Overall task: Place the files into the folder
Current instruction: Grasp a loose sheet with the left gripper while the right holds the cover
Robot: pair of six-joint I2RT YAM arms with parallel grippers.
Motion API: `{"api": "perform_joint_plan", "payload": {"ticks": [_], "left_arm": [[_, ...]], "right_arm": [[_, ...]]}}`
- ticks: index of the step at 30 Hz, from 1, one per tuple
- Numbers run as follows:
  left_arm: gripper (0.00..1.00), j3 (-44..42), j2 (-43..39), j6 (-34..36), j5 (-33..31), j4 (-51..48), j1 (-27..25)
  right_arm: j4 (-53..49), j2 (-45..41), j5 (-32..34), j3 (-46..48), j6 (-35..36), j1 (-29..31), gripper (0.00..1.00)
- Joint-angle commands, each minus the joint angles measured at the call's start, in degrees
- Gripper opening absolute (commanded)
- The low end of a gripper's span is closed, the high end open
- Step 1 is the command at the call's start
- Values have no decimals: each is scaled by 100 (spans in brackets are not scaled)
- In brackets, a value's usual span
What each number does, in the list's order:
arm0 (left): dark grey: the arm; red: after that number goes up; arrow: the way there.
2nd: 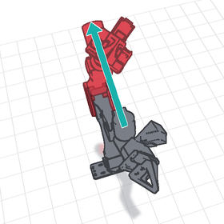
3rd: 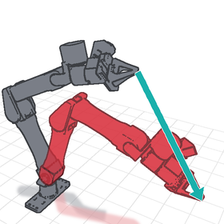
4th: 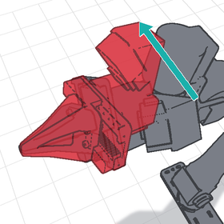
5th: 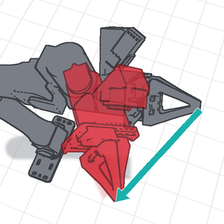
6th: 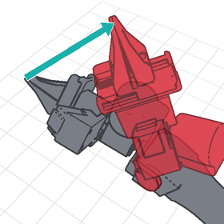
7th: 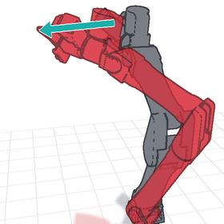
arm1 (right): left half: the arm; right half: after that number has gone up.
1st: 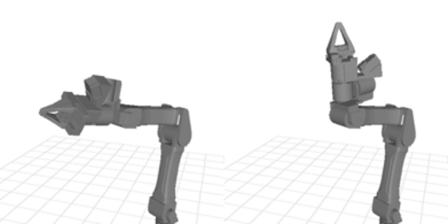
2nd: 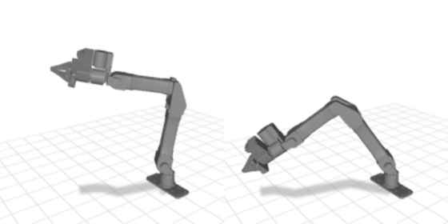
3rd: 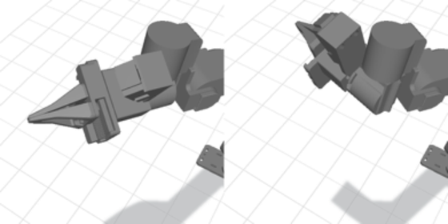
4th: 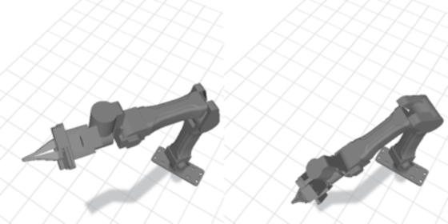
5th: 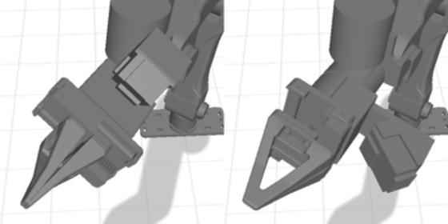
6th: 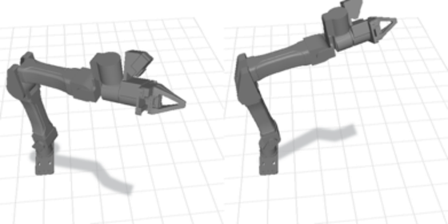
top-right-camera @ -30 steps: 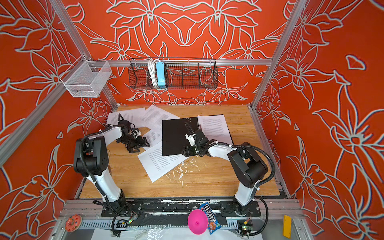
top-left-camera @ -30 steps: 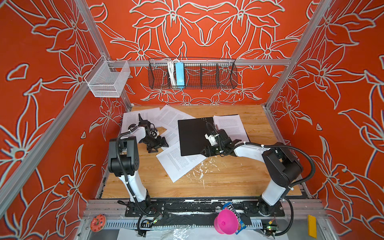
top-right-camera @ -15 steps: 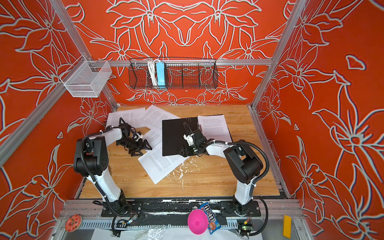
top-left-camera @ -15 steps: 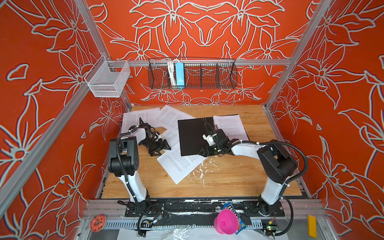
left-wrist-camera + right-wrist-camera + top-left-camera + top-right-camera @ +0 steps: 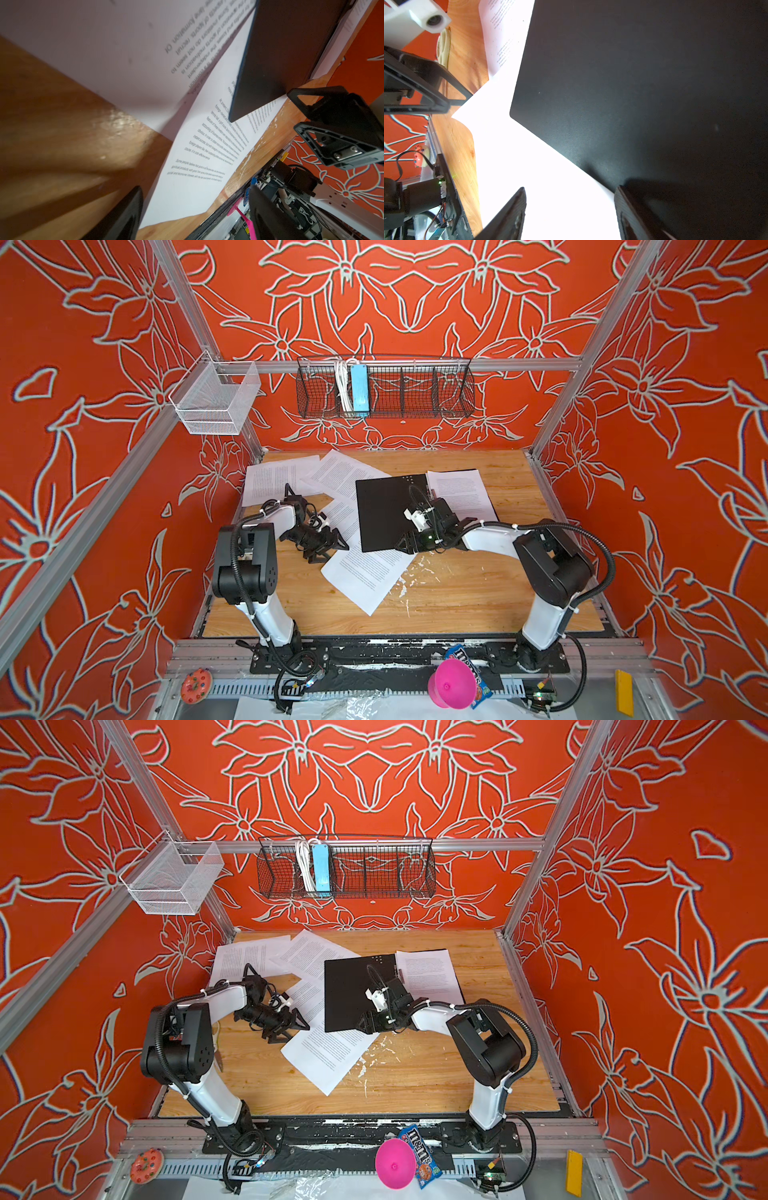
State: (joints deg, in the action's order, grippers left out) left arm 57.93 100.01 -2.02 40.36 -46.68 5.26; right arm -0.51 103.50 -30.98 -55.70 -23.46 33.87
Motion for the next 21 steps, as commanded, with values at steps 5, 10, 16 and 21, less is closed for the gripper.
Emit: {"api": "perform_joint_plan", "payload": {"ticks": [5,10,16,21], "left_arm": [[68,33,-11,27,-169,-145,-191],[54,-14,-136,-82,-210,-36,-210],[34,-63,-193,-220,-149,132,-276],[16,-54,-179,-271,-78,150,-359]], "right_arm": [[196,54,-236,-20,-149,5,68],[227,73,-303,-20,-167,3,69],[262,50,-330,-2,-176,-5,69],[344,24,-400,37,-213,-12,70]]}}
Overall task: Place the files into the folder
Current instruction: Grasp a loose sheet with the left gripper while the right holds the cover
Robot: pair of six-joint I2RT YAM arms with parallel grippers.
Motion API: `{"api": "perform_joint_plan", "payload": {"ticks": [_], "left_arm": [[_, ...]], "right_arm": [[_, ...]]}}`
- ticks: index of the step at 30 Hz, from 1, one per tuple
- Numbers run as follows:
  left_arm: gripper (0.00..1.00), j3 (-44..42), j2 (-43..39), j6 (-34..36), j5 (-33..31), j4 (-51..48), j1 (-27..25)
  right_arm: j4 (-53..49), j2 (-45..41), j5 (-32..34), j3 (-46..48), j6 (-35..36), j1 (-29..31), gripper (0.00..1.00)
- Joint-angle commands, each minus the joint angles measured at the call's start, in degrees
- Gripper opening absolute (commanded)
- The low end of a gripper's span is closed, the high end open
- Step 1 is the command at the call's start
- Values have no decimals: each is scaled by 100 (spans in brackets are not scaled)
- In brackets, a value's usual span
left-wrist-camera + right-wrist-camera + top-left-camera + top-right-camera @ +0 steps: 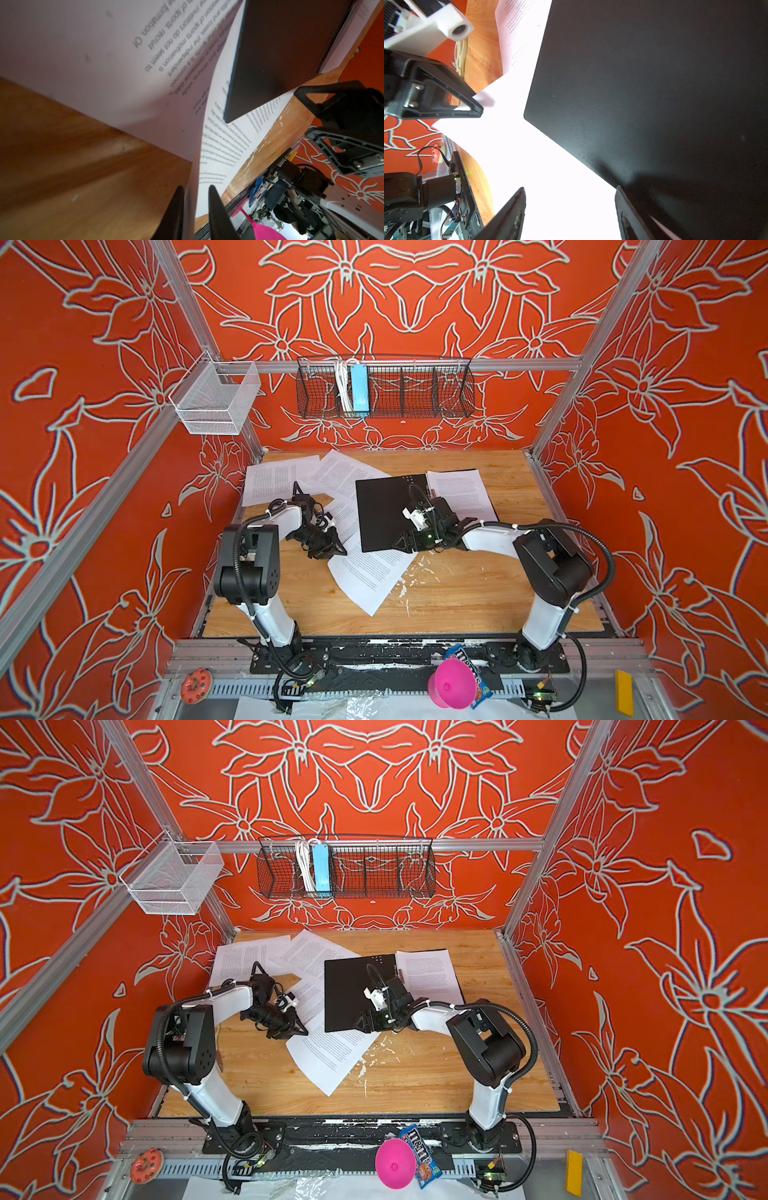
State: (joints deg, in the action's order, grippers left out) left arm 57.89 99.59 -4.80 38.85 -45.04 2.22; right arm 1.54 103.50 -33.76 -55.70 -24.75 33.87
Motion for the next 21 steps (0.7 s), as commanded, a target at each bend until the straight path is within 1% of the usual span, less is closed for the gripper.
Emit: {"api": "perform_joint_plan", "payload": {"ticks": [1,4,5,6,7,9,15,21], "left_arm": [[13,-58,-157,-10,70,-14,-70],[4,-82,-269,-83,79,10,-80],[0,-80,-318,-139,106,19,-82],[0,-63,-366,-165,189,-2,-108],[0,-50,-452,-212,272,-21,-142],[0,-81,-669,-338,318,-36,-211],[0,-263,-1436,-839,817,-111,-337],[0,-524,-2672,-1428,850,-149,-457]], "right_arm": [[173,-2,-124,58,-82,-12,70],[252,-87,-96,125,-80,-11,72],[290,-123,-93,150,-89,-11,74],[315,-170,-90,180,-107,-12,83],[337,-219,-79,206,-117,-12,97],[356,-359,-1,273,-113,-11,98],[316,-837,457,484,-36,-11,98],[113,-1130,916,552,82,-16,98]]}}
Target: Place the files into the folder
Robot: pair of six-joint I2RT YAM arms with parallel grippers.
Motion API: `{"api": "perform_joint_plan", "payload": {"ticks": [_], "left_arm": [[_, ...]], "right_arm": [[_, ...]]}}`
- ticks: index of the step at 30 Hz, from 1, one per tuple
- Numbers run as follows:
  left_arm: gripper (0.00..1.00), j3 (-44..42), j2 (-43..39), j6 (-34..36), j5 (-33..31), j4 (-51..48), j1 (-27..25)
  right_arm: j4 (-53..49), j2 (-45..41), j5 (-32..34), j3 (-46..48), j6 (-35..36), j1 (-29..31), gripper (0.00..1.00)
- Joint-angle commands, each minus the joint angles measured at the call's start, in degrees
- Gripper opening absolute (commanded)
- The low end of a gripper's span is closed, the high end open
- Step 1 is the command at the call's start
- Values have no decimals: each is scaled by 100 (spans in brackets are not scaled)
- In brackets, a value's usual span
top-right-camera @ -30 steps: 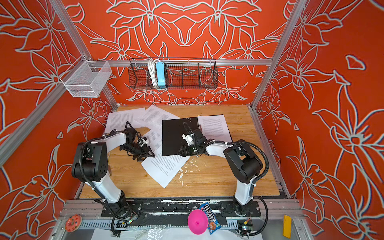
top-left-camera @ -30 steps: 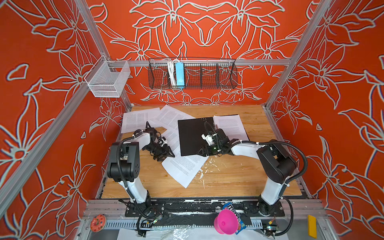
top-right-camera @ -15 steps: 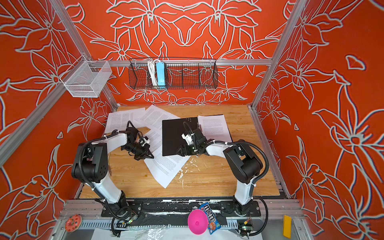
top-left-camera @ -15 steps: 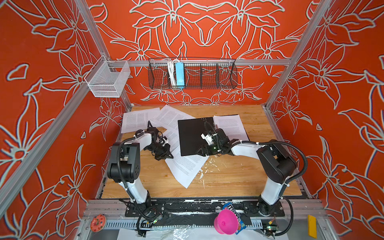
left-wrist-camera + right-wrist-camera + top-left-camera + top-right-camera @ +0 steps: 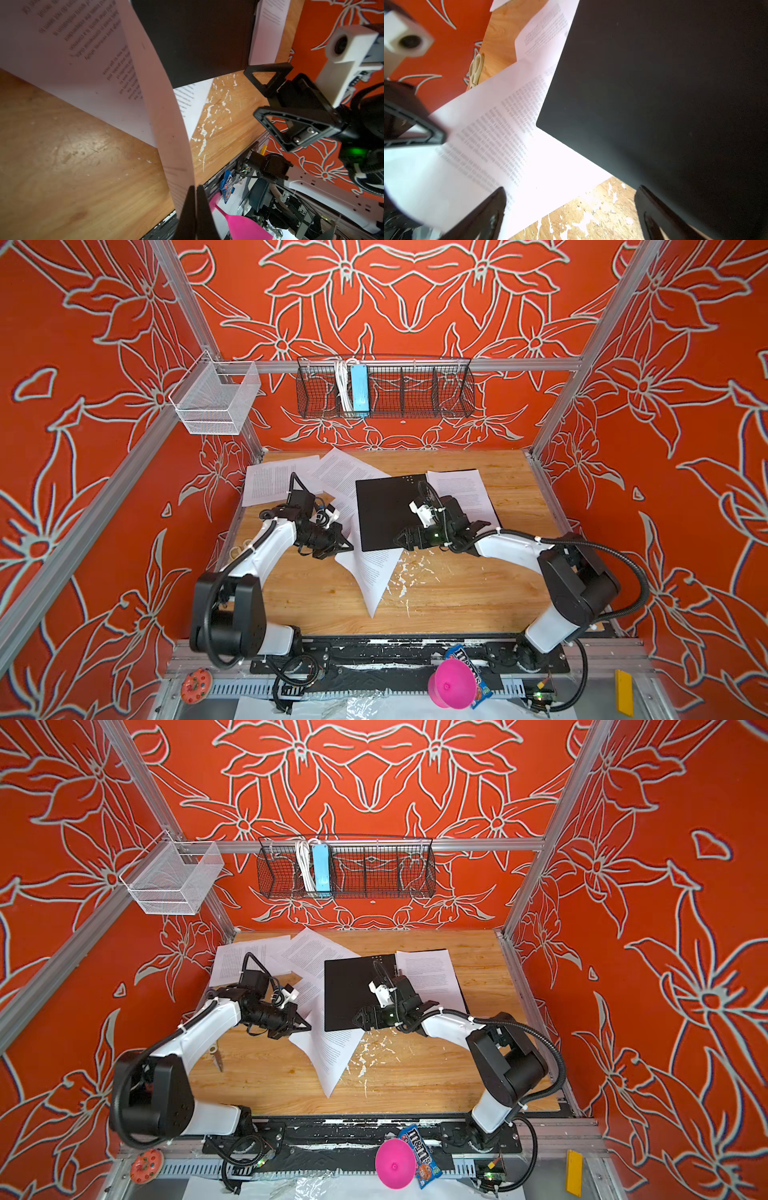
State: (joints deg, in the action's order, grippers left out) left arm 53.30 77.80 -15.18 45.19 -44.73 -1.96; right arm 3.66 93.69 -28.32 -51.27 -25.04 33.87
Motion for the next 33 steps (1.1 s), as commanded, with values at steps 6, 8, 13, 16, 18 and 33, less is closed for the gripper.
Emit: {"api": "perform_joint_plan", "payload": {"ticks": [6,8,13,16,18,33], "left_arm": [[0,46,-1913,-921,159,-487,-49],[0,237,-2456,-1145,157,-584,-50],[0,832,-3205,-1652,-10,-714,-59],[0,1090,-3349,-1889,9,-601,-124],[0,1180,-3359,-1990,-91,-484,-179],[0,1236,-1827,-2984,-2667,2524,-2615]], "right_arm": [[29,-214,734,222,-17,-36,98],[184,-342,823,344,-68,-45,98],[268,-800,1201,565,-74,-49,98],[2,-1076,1667,603,-256,-84,98],[-400,-1212,1571,444,-137,-135,98],[-327,-2063,2432,1126,-572,-758,98]]}}
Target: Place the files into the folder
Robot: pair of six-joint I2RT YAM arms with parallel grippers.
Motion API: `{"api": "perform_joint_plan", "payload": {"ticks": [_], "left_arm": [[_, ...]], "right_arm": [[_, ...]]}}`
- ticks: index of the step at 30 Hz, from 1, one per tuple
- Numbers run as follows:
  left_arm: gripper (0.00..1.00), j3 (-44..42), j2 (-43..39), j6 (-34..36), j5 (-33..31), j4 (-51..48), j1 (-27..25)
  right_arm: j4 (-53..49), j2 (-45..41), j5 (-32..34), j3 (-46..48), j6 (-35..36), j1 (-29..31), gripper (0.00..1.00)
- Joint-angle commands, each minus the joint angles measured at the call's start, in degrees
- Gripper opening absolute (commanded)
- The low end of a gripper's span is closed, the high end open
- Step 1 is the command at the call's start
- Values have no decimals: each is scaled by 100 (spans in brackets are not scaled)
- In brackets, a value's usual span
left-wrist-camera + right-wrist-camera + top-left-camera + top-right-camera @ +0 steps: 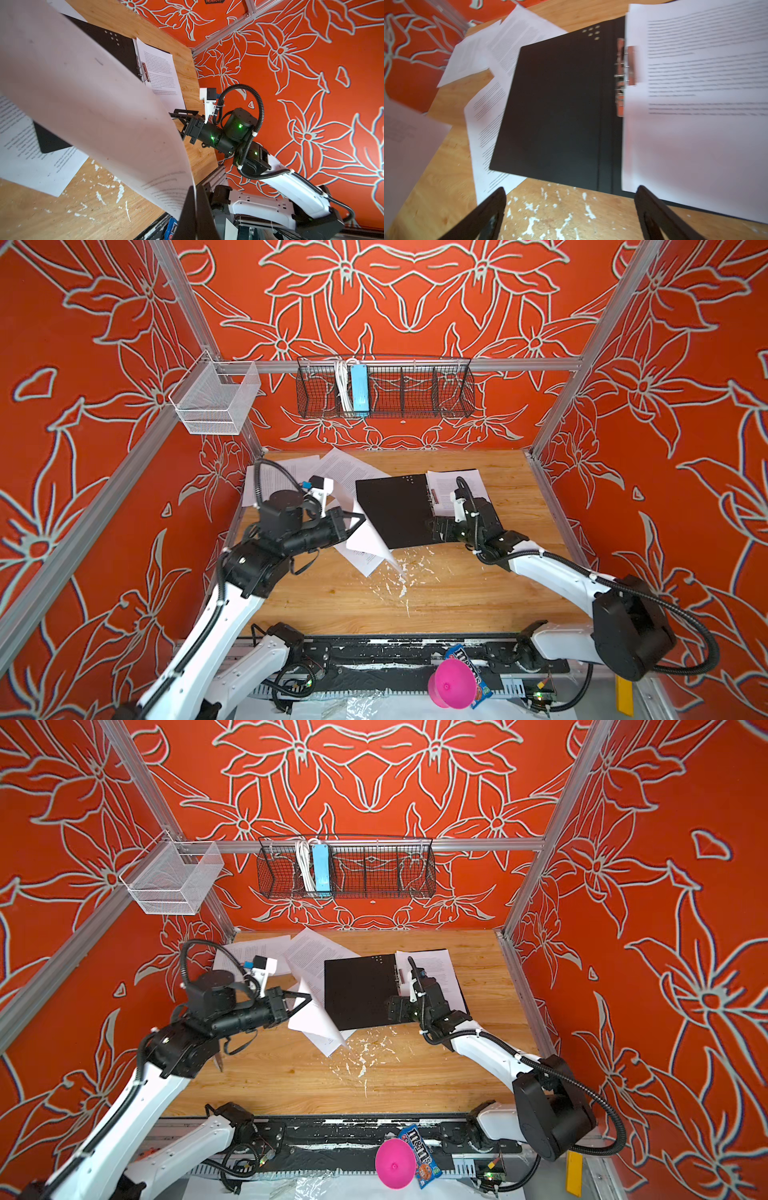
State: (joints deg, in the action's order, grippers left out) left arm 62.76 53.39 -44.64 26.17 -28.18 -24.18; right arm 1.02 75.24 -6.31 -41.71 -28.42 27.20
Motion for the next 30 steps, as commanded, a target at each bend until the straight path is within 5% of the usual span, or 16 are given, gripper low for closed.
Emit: {"api": "perform_joint_plan", "payload": {"ticks": [1,7,17,23,30], "left_arm": [[0,457,937,34,-888,994,-566],[0,1829,2846,351,-1226,1460,-1250],[0,4634,5234,598,-407,1744,-1915],[0,3957,5271,544,-991,2016,-1729],[0,2961,5798,4,-407,2700,-916]], "right_arm": [[-43,-346,365,242,-247,-109,98],[-343,-812,1264,425,-292,-323,98],[-330,-1508,2459,852,-382,-365,97],[-264,-1776,2694,1010,-358,-365,96],[-257,-1695,2848,1009,-258,-365,96]]}}
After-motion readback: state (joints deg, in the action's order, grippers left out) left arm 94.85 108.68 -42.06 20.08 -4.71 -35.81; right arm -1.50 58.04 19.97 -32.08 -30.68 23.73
